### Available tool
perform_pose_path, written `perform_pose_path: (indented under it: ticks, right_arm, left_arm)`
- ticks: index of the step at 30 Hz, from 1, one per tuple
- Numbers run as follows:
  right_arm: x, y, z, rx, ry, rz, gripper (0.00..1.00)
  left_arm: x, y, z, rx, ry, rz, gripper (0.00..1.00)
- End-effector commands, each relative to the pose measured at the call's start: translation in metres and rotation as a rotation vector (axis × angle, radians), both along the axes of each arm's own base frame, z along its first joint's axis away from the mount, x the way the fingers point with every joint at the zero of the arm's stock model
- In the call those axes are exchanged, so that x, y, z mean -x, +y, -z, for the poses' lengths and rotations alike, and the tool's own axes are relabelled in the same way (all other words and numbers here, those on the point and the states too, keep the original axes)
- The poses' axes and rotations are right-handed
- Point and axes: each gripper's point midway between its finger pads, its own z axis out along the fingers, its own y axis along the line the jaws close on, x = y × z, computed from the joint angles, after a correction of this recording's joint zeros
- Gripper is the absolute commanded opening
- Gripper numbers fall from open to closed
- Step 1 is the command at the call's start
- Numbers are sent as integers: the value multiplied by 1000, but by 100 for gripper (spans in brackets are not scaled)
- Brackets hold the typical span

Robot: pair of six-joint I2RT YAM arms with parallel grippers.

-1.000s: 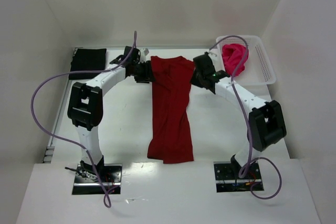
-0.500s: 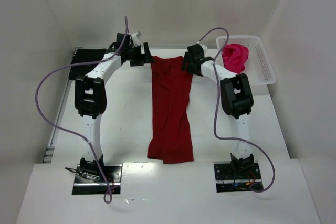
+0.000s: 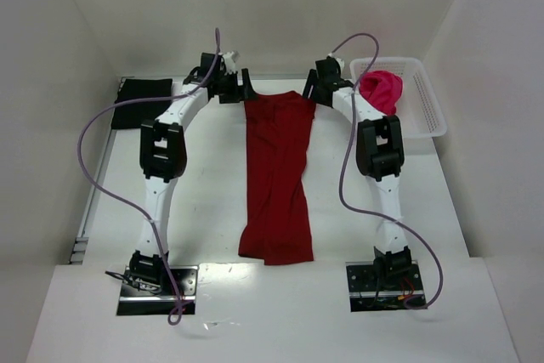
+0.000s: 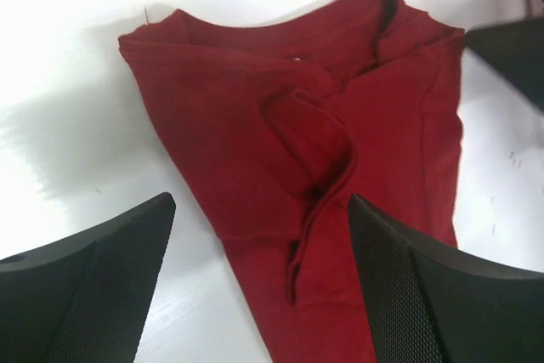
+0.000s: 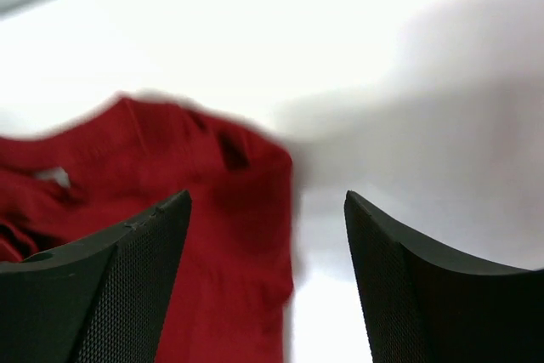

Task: Fold and stack the t-shirts
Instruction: Rotate the tshirt 90 degrees

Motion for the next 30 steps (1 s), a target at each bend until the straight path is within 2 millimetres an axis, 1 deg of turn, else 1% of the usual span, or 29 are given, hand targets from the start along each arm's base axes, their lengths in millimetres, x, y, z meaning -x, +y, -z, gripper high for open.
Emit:
perform_pose_path:
  ticks: [1,2,3,5,7,8,10,11,12,13,14,15,16,17,18,19,20,21,22,23,24,25,26,27,28,29,30]
  right_arm:
    - [-20,9,-3,6,-30,-65,79]
    - [-21,14,-1,-12,-26,-86,77]
    - [-19,16,6,-10,-14,-102,77]
    - [-18,21,6,-30,-10,-125,73]
    - [-18,28,5,-58,-14,-155,73]
    - [-17,30,4,-65,-13,-163,73]
    - [-15,28,14,-56,4,-156,70]
    - [-15,27,14,-49,4,-162,69]
    - [-15,27,14,-49,4,-162,69]
    - [-13,27,21,-46,22,-162,63]
    - [-13,27,21,-46,22,-162,60]
    - [-15,27,20,-47,13,-162,56]
    - [-15,27,20,-47,13,-162,50]
    - [-15,27,21,-42,6,-168,48]
    - [-18,28,19,-43,-6,-168,45]
    - [-19,28,21,-43,-6,-168,44]
    - [-25,29,18,-46,-21,-169,43]
    - [-26,30,13,-46,-24,-169,41]
    - [-26,30,17,-45,-15,-169,39]
    - [-31,31,8,-49,-38,-169,37]
    - [-32,31,11,-48,-37,-169,36]
    - [-33,31,15,-47,-29,-169,33]
    - [-36,32,7,-49,-42,-169,27]
    - [-37,32,11,-49,-40,-169,25]
    - [-38,33,14,-55,-36,-163,22]
    - [-41,34,7,-58,-54,-163,19]
    - [-42,34,11,-64,-44,-157,18]
  left_arm:
    - [-7,-1,2,7,-8,35,90]
    - [-6,0,6,5,7,35,90]
    - [-8,0,7,0,-1,40,89]
    - [-8,0,10,-1,6,40,89]
    - [-9,-1,12,-1,6,40,89]
    - [-11,-1,8,1,-4,40,87]
    - [-11,0,18,-9,16,33,87]
    - [-13,0,15,-7,7,33,87]
    - [-12,0,23,-9,20,33,85]
    - [-13,-2,24,3,25,36,83]
    - [-15,-4,17,17,15,37,80]
    - [-13,-5,25,23,30,46,76]
    - [-16,-6,27,30,33,40,70]
    - [-18,-7,24,31,27,40,66]
    - [-19,-7,31,36,39,34,63]
    - [-17,-7,35,33,59,33,61]
    - [-18,-7,36,32,63,33,60]
    - [-22,-6,36,27,56,27,60]
    - [-24,-4,38,16,59,15,60]
    - [-24,-3,37,7,61,6,60]
    - [-25,-1,38,0,59,-2,60]
    - [-27,0,40,-6,57,-10,60]
    - [-28,1,41,-13,55,-17,59]
    - [-30,1,36,-10,43,-17,57]
    - [-30,1,43,-12,54,-17,54]
    - [-31,1,38,-10,42,-17,50]
    - [-33,1,38,-9,36,-17,47]
